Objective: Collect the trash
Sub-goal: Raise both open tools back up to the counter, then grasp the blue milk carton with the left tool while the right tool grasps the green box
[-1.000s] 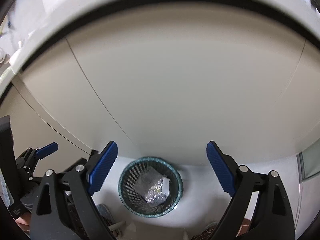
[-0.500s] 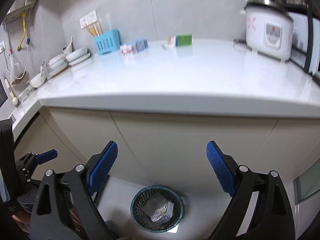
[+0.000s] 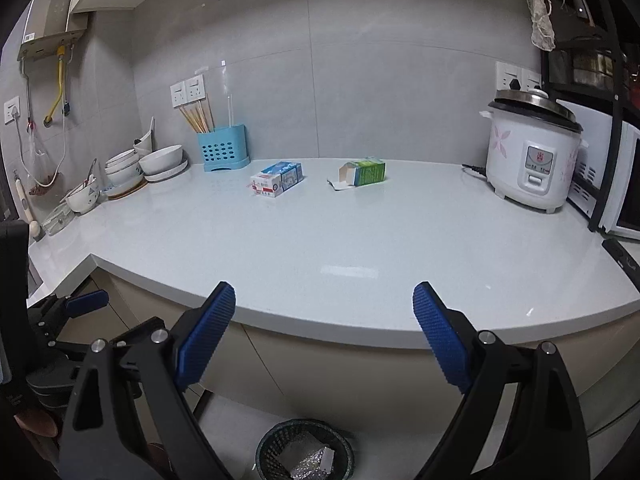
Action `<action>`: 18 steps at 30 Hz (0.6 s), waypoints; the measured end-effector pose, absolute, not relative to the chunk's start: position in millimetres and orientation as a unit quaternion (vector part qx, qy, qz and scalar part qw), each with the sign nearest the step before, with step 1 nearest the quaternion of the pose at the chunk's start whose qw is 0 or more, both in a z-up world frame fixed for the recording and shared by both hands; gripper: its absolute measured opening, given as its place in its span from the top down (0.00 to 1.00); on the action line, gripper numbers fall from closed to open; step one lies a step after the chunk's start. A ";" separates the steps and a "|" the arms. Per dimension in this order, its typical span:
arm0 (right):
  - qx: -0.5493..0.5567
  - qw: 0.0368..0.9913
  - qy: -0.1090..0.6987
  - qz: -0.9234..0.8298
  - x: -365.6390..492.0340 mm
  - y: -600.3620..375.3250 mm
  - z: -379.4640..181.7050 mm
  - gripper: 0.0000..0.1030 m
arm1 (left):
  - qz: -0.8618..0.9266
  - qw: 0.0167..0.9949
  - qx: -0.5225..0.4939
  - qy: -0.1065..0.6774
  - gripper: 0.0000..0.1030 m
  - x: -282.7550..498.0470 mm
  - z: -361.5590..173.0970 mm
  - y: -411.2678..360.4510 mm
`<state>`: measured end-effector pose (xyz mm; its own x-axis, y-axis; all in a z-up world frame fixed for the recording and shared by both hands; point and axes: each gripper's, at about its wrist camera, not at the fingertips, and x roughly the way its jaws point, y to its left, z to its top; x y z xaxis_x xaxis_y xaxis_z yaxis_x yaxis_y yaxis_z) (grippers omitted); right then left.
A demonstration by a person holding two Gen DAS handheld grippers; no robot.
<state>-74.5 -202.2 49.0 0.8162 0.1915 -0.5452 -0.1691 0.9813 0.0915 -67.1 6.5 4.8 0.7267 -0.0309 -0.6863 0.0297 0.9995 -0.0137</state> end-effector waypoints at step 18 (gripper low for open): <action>-0.006 0.943 0.325 0.068 127.6 -195.1 50.6 0.16 | 0.006 0.926 0.008 0.378 0.06 125.7 30.6 27.1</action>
<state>127.6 -195.1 50.6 0.7792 0.1239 -0.6144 -0.1323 0.9907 0.0320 125.7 27.1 30.6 0.7142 0.0177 -0.6997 -0.0052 0.9998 0.0201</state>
